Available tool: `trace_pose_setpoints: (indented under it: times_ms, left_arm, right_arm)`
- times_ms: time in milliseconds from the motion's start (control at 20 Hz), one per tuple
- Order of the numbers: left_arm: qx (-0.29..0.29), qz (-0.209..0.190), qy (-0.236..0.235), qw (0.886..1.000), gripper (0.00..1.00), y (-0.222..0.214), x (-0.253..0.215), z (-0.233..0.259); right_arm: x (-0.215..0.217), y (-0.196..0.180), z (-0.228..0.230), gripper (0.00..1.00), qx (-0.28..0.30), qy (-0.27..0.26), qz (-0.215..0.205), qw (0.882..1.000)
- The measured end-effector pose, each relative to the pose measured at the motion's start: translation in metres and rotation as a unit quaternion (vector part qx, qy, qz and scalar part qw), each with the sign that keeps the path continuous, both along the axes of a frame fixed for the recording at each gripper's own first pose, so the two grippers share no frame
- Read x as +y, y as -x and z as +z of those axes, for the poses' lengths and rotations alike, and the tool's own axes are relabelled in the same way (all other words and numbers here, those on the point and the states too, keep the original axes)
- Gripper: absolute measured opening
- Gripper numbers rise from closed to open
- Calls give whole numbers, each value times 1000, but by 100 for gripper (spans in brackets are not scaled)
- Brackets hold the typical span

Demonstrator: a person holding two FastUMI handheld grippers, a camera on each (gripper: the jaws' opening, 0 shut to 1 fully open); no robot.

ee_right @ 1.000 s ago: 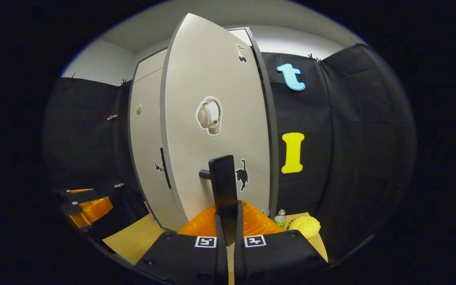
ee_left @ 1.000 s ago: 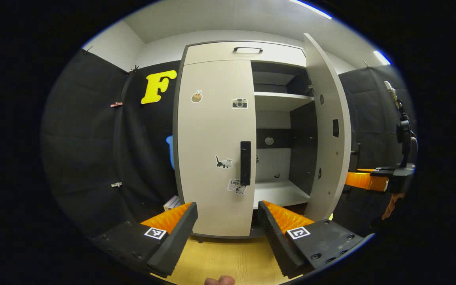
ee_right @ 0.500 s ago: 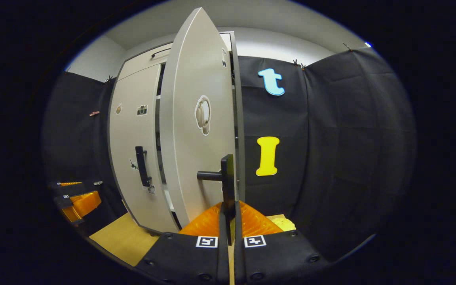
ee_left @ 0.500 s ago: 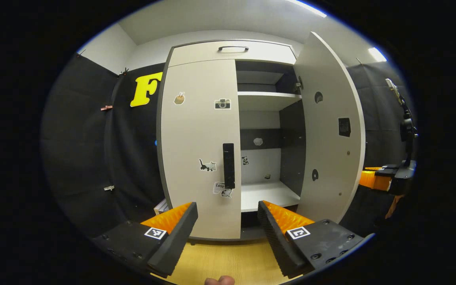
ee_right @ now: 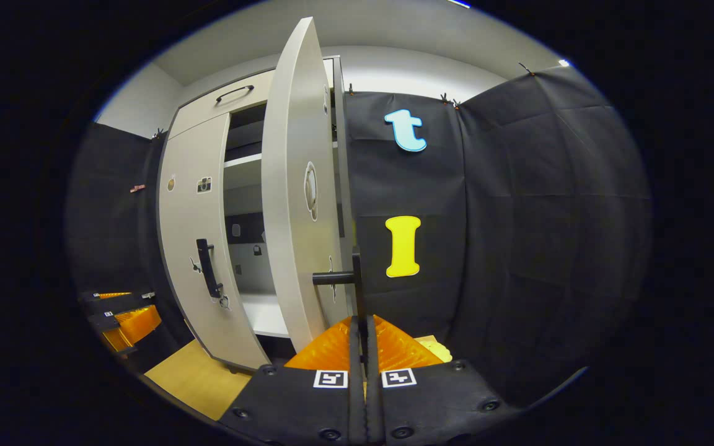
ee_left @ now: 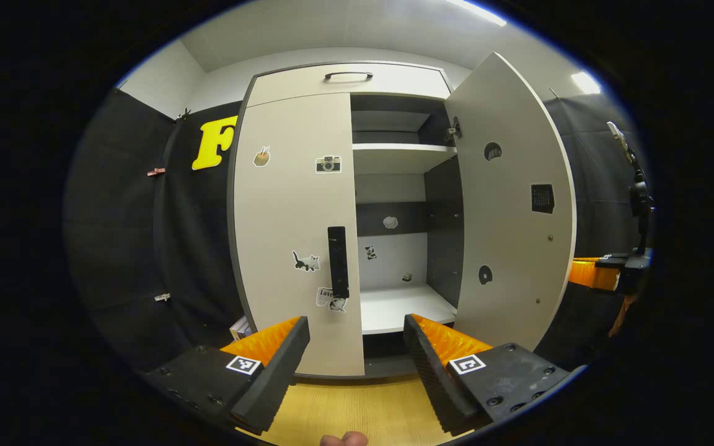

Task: Open the right door of the double-door shoe cabinet with the right hand, and open the left door with the left hand.

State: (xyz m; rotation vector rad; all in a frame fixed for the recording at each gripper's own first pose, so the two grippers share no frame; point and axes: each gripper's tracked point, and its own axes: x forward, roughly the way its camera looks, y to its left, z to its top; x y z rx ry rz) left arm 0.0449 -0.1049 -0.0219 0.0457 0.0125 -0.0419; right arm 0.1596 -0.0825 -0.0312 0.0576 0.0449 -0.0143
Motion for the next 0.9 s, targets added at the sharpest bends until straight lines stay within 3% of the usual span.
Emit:
trace_pose_setpoints:
  times_ms: [200,350,450,650,900]
  left_arm:
    - [1,-6,4,1000,95,-20,-2,2]
    - [-11,-3,-5,1000,95,-46,5,12]
    - [-15,-2,-8,1000,92,-68,9,16]
    - [-17,2,-6,1000,95,-117,19,17]
    - [-14,20,-19,1000,92,-171,29,18]
  right_arm:
    - [5,8,2,6,0,-7,9,1000]
    - [6,18,5,17,-7,-7,13,1000]
    - [4,25,7,31,-13,-2,10,1000]
    - [3,36,6,98,-12,0,14,1000]
    - [-2,38,5,96,-16,-3,3,1000]
